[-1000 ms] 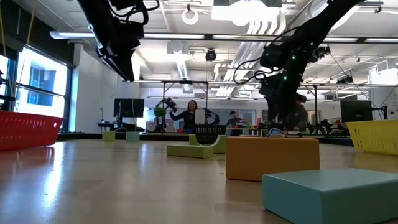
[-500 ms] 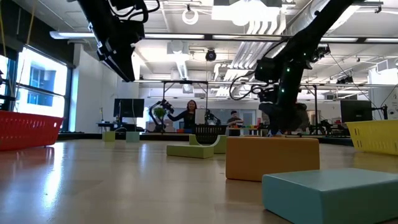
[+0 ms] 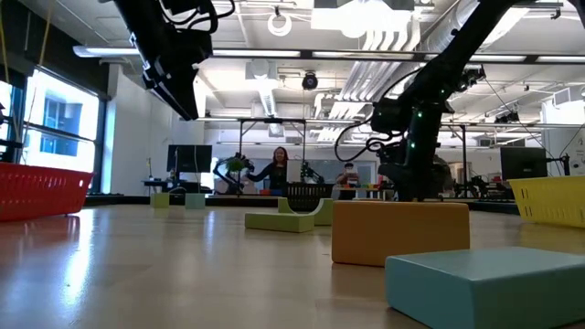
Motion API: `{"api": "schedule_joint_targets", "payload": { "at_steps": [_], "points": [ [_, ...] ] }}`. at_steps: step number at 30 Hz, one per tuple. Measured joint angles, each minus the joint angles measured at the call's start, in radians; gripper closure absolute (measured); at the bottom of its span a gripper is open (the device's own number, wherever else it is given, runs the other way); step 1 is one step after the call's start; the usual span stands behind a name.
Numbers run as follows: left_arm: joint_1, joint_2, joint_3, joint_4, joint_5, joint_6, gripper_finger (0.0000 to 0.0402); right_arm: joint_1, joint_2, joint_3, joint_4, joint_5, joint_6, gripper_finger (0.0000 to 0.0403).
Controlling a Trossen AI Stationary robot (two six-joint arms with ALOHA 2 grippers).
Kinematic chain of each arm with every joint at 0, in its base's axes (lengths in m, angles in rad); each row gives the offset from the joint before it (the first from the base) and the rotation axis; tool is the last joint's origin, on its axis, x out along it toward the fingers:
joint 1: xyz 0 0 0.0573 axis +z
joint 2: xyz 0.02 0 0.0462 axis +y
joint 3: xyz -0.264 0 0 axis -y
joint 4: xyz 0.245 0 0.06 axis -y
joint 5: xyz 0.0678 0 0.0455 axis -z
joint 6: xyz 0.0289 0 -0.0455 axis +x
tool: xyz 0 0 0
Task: Sort & place blocks by color
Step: Put the orange block into the black bin
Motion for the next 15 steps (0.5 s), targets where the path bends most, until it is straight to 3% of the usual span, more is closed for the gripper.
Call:
{"api": "schedule_joint_targets", "payload": {
  "at_steps": [4,15],
  "points": [
    [0.001,0.0,0.0,0.002,0.0,0.0,0.0229,0.0,0.0,0.001,0.004,-0.032,0.003,0.0293],
    [0.0,0.0,0.0,0.011,0.032,0.0,0.0229,0.071,-0.038,-0.001,-0.004,-0.033,0.066,0.0293]
  ]
}}
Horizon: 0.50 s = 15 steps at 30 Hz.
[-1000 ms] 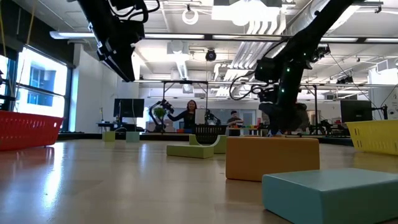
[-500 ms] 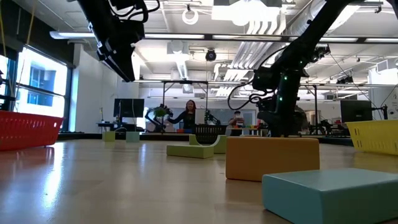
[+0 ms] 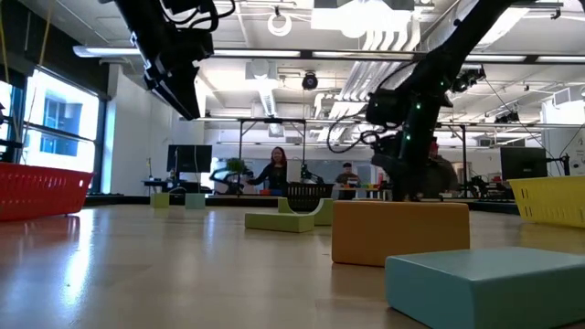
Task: Sort & place blocks by color
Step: Put the orange block into the black bin
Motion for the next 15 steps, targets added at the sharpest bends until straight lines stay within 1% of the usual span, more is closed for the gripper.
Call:
{"api": "schedule_joint_targets", "payload": {
  "at_steps": [8,15],
  "points": [
    [0.0,0.001,0.0,-0.001,0.001,0.0,0.0229,0.11,-0.065,0.0,0.045,0.009,0.091,0.0293],
    [0.0,0.001,0.0,-0.001,0.001,0.0,0.0229,0.187,-0.078,0.0,0.207,0.006,0.121,0.0293]
  ]
}}
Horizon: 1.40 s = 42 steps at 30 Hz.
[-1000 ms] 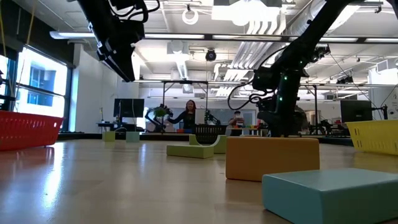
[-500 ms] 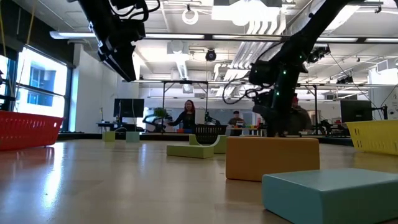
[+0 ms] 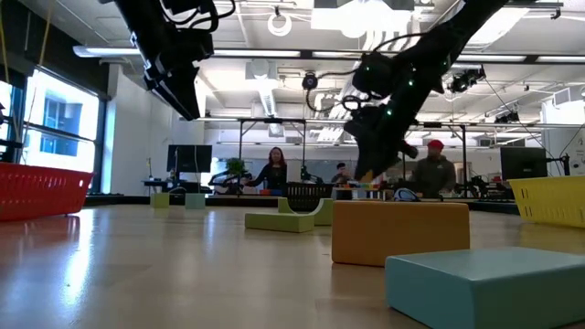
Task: Sort & place blocks by color
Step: Put the orange block into the black bin
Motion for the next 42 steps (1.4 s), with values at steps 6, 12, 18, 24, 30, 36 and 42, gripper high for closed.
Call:
{"api": "schedule_joint_targets", "payload": {
  "at_steps": [6,12,18,24,30,36,42],
  "points": [
    [0.0,0.0,0.0,0.0,0.0,-0.002,0.0229,0.043,0.0,0.0,0.16,0.005,0.044,0.0293],
    [0.0,0.0,0.0,0.0,0.0,-0.003,0.0229,0.071,0.0,0.0,0.343,0.041,0.041,0.0293],
    [0.0,0.0,0.0,0.0,0.0,-0.002,0.0229,0.069,0.012,0.0,0.484,0.112,0.016,0.0293],
    [0.0,0.0,0.0,0.0,0.003,-0.001,0.0229,0.069,0.06,0.0,0.628,0.133,-0.012,0.0293],
    [0.0,0.001,0.0,0.0,0.003,0.0,0.0229,0.068,0.122,0.0,0.649,0.115,-0.019,0.0293],
    [0.0,0.001,0.0,0.002,0.003,0.0,0.0229,0.06,0.191,0.0,0.685,0.117,-0.032,0.0293],
    [0.0,0.001,0.0,0.012,0.001,0.0,0.0229,0.059,0.246,0.016,0.689,0.129,-0.055,0.0293]
  ]
}}
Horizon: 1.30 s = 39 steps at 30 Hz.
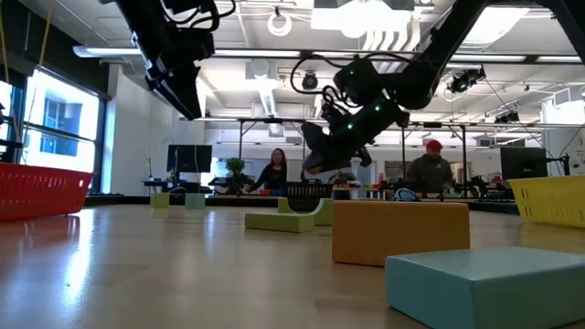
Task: Sort & place blocks by color
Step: Put the orange block into the black bin, then put the green block into the yellow bin
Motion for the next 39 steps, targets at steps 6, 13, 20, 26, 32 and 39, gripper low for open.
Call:
{"api": "schedule_joint_targets", "payload": {
  "at_steps": [6,13,20,26,32,39],
  "points": [
    [0.0,0.0,0.0,0.021,-0.001,0.0,0.0229,0.001,0.042,0.039,-0.012,0.005,-0.021,0.0293],
    [0.0,0.0,0.0,0.021,-0.001,0.0,0.0229,0.001,0.044,0.054,-0.066,0.006,-0.019,0.029],
    [0.0,0.0,0.0,0.021,0.003,0.0,0.0229,0.001,0.044,0.054,-0.068,0.007,0.001,0.0239],
    [0.0,0.0,0.0,0.019,0.041,0.0,0.0229,0.001,0.044,0.054,-0.068,0.007,0.001,0.0227],
    [0.0,0.0,0.0,0.016,0.057,0.052,0.0229,0.004,0.032,0.053,-0.076,-0.001,0.01,0.0226],
    [0.004,0.0,0.0,0.016,-0.049,0.072,0.0229,0.037,-0.043,0.053,-0.121,-0.002,-0.002,0.0225]
  ]
}}
